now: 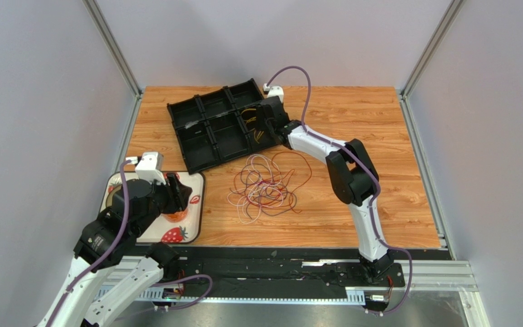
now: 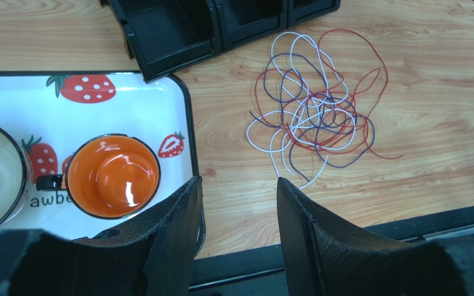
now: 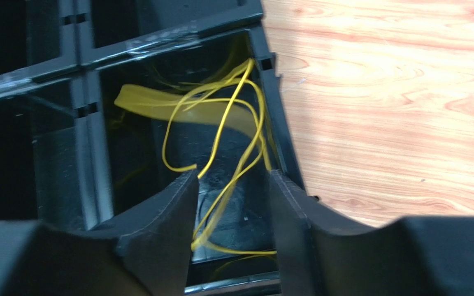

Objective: Untangle the cables

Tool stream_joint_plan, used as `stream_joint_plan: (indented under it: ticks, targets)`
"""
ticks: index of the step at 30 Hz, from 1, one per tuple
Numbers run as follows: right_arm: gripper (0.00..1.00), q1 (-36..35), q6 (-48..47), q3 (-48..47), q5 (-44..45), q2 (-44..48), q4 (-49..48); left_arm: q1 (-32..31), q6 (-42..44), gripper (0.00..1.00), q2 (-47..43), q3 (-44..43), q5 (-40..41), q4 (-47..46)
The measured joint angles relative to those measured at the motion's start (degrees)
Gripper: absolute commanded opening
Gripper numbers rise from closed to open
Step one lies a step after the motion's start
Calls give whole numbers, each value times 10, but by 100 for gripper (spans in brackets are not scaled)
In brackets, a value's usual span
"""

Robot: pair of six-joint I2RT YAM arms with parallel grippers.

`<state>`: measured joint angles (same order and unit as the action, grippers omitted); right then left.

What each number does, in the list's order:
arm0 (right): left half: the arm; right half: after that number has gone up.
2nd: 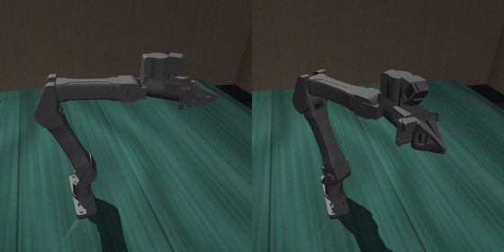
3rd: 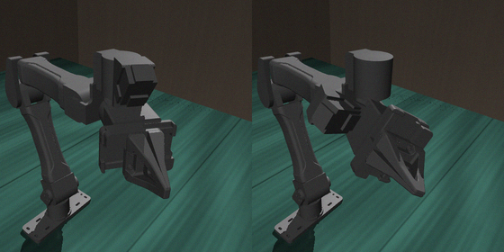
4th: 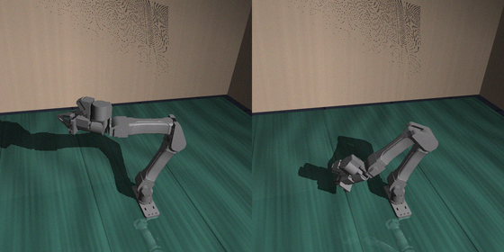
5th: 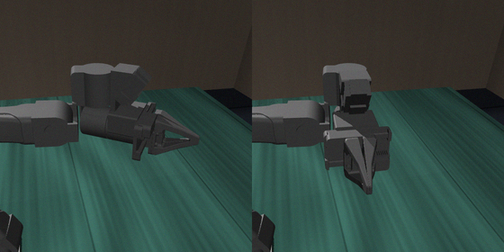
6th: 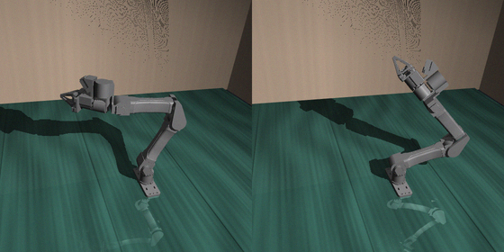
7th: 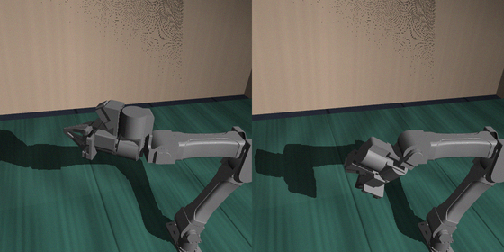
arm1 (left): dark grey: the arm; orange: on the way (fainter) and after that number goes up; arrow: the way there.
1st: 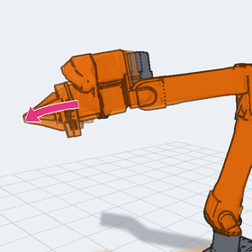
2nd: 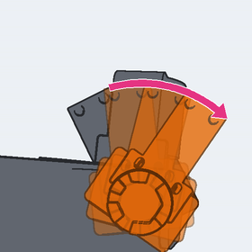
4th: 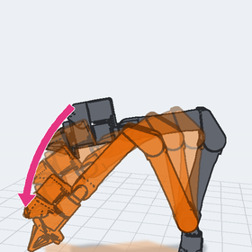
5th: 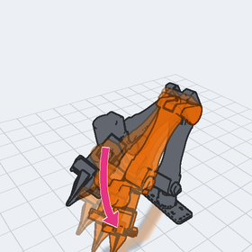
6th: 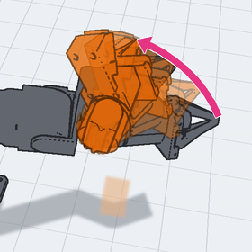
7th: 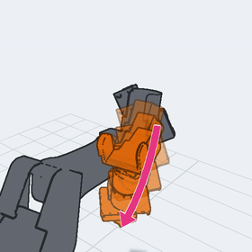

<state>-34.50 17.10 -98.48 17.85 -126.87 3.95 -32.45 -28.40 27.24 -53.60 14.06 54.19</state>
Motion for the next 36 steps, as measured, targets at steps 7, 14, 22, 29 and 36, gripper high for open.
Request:
stream_joint_plan:
  ticks: [7, 14, 22, 29, 36]
  targets:
    - [59, -7, 0, -2, -16, 3, 17, 0, 0, 56, -8, 0, 0, 0]
    - [63, -16, -2, -15, -9, 49, 89, 0, 0, 57, -9, 0, 0, 0]
    - [66, -20, 47, 35, 23, 220, 173, 0, -5, 61, 6, 0, 3, 1]
    - [66, -20, 101, 244, 17, 363, 214, -3, -30, 59, 95, 8, -2, -25]
    - [65, -20, 146, 412, -54, 463, 238, -71, -42, 59, 249, 19, 0, -148]
